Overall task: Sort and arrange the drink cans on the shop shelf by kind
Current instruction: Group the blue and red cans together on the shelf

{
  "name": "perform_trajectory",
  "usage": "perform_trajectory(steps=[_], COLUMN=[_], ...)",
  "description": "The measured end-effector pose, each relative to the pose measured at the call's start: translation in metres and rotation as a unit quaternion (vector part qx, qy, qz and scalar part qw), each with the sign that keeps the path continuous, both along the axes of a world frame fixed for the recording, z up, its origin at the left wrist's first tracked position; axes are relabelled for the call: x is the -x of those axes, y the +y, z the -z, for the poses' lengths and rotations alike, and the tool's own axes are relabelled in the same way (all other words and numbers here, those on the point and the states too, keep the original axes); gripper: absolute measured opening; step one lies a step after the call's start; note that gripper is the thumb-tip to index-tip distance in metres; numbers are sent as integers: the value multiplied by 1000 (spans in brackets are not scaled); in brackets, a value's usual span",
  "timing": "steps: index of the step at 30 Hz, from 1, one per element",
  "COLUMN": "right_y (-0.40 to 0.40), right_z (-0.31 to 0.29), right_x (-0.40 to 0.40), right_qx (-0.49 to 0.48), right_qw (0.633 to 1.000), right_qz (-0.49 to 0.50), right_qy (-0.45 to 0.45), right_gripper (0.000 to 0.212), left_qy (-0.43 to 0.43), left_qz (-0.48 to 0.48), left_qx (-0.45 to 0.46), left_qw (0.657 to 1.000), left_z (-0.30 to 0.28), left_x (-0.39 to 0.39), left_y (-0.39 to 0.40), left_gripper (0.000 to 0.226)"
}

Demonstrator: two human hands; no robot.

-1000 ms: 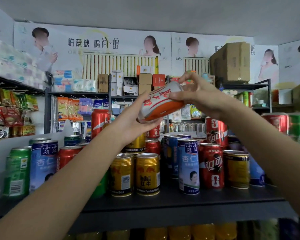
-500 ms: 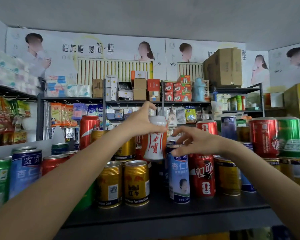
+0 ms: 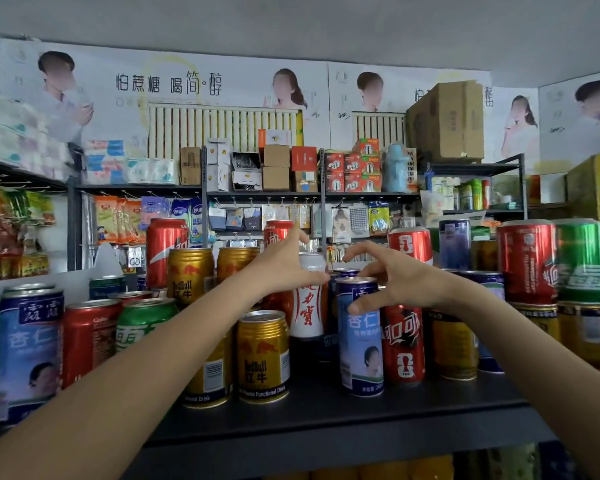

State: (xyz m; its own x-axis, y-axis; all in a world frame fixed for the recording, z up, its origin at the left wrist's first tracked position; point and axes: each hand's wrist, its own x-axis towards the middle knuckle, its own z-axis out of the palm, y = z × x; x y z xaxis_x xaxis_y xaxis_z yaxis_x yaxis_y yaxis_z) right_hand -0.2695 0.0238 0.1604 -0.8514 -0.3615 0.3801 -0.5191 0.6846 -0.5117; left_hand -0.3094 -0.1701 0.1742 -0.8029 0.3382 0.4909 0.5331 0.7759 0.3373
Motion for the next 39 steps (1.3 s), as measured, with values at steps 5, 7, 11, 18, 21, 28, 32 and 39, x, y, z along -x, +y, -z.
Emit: perform_trajectory(steps=[5, 7, 11, 18, 21, 28, 32, 39], right_y=[7, 7, 7, 9, -1, -49, -49, -12], right_z=[-4, -5, -10, -5, -2, 7, -12, -33], right_x=[-3, -4, -7, -9, -10, 0, -7, 52], right_qx=[7, 7, -27, 8, 22, -17, -70, -227], right_qw=[999, 998, 997, 999, 1000, 993, 996, 970], right_qz=[-9, -7, 2, 13, 20, 46, -36, 64], right_qy=[-33, -60, -76, -40, 1, 105, 30, 61], right_gripper=[61, 57, 52, 40, 33, 39, 33, 36], left_qy=[-21, -31, -28, 41, 27, 13, 34, 17], left_qz=[-32, -39, -45, -13, 55, 105, 55, -48], left_qx=[95, 127, 170, 155, 142, 112, 77, 80], left_qw=[995, 991, 984, 987, 988, 988, 995, 996], left_z=[13, 15, 17, 4, 2, 17, 22, 21], left_x=[1, 1, 0, -19, -34, -44, -43, -47], left_y=[-1, 1, 4, -6, -11, -19, -22, -8], left_gripper=[56, 51, 54, 43, 52, 70, 50, 44])
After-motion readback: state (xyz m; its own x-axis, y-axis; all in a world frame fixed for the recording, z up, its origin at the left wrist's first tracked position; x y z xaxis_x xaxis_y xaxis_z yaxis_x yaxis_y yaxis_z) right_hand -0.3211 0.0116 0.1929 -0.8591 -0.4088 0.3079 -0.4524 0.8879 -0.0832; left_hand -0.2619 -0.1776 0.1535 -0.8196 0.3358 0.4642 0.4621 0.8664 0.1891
